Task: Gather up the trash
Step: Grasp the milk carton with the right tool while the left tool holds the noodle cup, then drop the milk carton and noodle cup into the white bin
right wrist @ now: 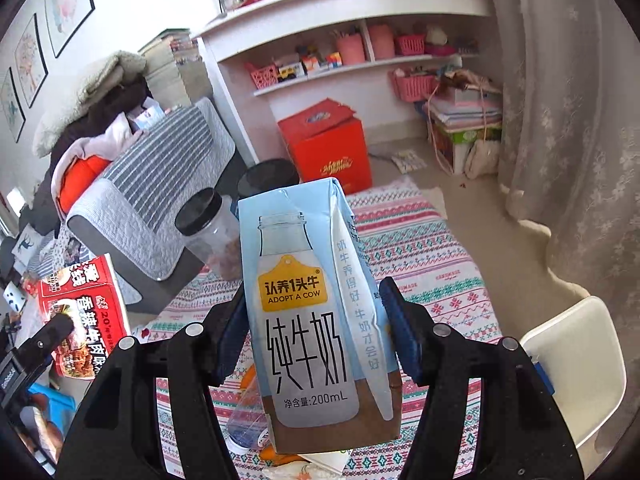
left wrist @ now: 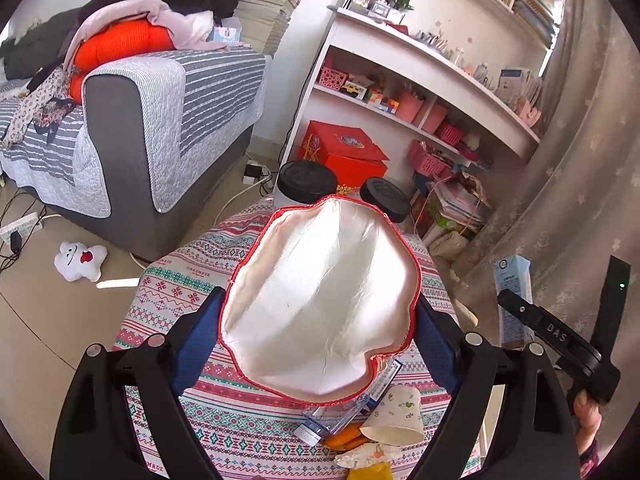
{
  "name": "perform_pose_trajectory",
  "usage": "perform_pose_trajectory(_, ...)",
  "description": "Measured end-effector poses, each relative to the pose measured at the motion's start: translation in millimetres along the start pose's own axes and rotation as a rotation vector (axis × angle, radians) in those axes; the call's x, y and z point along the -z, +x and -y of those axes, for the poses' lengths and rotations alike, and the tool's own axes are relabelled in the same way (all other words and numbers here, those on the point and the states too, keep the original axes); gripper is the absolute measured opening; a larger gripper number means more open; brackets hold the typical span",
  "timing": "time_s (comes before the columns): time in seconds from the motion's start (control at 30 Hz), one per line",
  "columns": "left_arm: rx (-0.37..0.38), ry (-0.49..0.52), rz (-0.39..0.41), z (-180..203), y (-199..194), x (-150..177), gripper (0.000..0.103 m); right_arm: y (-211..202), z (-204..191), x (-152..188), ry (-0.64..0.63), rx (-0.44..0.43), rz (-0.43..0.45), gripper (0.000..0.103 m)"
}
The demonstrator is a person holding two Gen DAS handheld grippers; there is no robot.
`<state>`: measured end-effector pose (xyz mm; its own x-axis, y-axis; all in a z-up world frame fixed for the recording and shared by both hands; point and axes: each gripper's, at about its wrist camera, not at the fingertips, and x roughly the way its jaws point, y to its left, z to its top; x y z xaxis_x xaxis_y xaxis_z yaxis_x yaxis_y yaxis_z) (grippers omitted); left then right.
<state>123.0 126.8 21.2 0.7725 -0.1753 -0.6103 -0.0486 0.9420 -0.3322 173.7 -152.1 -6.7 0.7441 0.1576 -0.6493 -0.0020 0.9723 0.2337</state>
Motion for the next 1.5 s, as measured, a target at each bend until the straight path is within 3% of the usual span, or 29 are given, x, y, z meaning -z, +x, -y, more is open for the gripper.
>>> perform_pose_trajectory(0.23, -0.015, 0.022, 0.074, 25.8, -12.5, 7.5, 0.085, -61.3, 17.8, 18.9, 0.002, 0.178, 0.214, 0.060)
perform_pose_trajectory(0.47, -0.009, 0.038, 0.105, 45.9, -13.6, 15.8, 0.085, -92.2, 64.2, 30.5, 0.043, 0.447, 0.378, 0.060)
perform_pose_trajectory(0.7, -0.002, 0.060, 0.120, 67.5, -8.9, 24.7, 0.085, -97.1, 133.2, 36.8, 0.156, 0.629, 0.342, 0.060)
perform_pose_trajectory(0.93, 0.030, 0.088, 0.089, 100.7, 4.4, 37.8, 0.085, -87.4, 180.9, 43.4, 0.205, 0.748, 0.194, 0.062)
perform_pose_trajectory(0.97, 0.036, 0.098, 0.084, 107.7, 6.4, 40.5, 0.085, -87.8, 184.4, 44.8, 0.212, 0.751, 0.185, 0.069)
perform_pose_trajectory(1.0, 0.043, 0.108, 0.081, 114.7, 8.2, 43.6, 0.085, -89.1, 187.9, 45.8, 0.216, 0.756, 0.182, 0.086)
perform_pose_trajectory(1.07, 0.062, 0.126, 0.072, 128.7, 12.1, 49.5, 0.085, -97.6, 190.2, 48.1, 0.219, 0.776, 0.225, 0.094)
perform_pose_trajectory(1.13, 0.083, 0.142, 0.065, 143.5, 16.5, 54.7, 0.085, -108.2, 191.5, 47.0, 0.205, 0.794, 0.271, 0.096)
perform_pose_trajectory(1.5, 0.252, 0.210, -0.018, 235.1, 45.6, 94.9, 0.085, -162.6, 240.7, 46.9, 0.297, 0.890, 0.396, 0.096)
